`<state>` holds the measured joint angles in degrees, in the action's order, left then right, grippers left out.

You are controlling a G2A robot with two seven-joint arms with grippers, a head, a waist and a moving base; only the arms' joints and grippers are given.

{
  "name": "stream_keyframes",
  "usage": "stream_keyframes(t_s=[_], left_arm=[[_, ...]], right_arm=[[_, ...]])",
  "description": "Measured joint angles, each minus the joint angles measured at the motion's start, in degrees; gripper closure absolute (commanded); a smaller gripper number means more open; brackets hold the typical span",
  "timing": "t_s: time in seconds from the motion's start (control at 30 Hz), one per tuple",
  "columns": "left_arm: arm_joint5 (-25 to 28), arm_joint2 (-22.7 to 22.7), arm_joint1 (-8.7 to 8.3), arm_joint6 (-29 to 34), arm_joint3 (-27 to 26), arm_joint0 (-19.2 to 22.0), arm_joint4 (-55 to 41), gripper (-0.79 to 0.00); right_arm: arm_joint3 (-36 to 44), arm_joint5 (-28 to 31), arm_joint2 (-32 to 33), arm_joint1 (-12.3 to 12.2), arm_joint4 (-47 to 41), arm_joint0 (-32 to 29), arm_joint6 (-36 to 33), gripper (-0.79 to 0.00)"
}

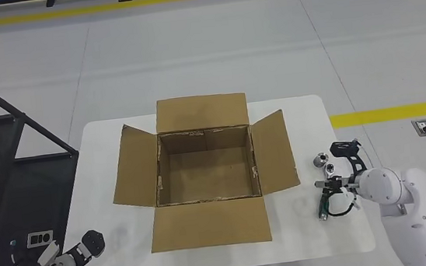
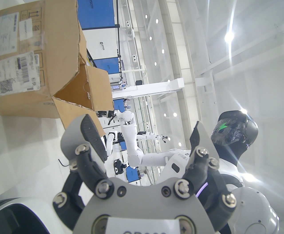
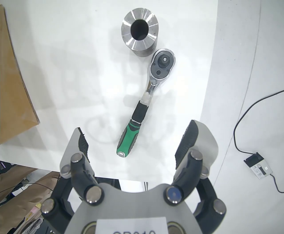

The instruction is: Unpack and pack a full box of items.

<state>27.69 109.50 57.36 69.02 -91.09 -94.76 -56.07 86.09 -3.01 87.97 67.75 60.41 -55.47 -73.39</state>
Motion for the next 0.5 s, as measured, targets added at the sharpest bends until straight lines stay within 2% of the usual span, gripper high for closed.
stream_keyframes(t_s=[0.17, 0.3, 0.37, 0.47, 0.5], left_arm=[[0.00, 0.00, 0.00, 0.00, 0.00, 0.00, 0.00, -0.785], [0.00, 0.00, 0.00, 0.00, 0.00, 0.00, 0.00, -0.785], [0.00, 0.00, 0.00, 0.00, 0.00, 0.00, 0.00, -0.785], [0.00, 0.00, 0.00, 0.00, 0.00, 0.00, 0.00, -0.785], [0.00, 0.00, 0.00, 0.00, 0.00, 0.00, 0.00, -0.785]], right_arm=[[-0.22, -1.77, -2.31, 0.20, 2.77, -0.11, 2.06, -0.785], [-4.58, -4.81, -3.59, 0.56, 1.60, 2.85, 3.75, -0.785], [-8.24, -5.85, -4.48, 0.69, 2.27, 5.22, 4.05, -0.570], [-13.14, -6.42, -6.08, 1.00, 2.33, 8.43, 4.87, -0.391], [-14.37, -6.71, -6.44, 1.07, 2.41, 9.17, 5.16, -0.382]])
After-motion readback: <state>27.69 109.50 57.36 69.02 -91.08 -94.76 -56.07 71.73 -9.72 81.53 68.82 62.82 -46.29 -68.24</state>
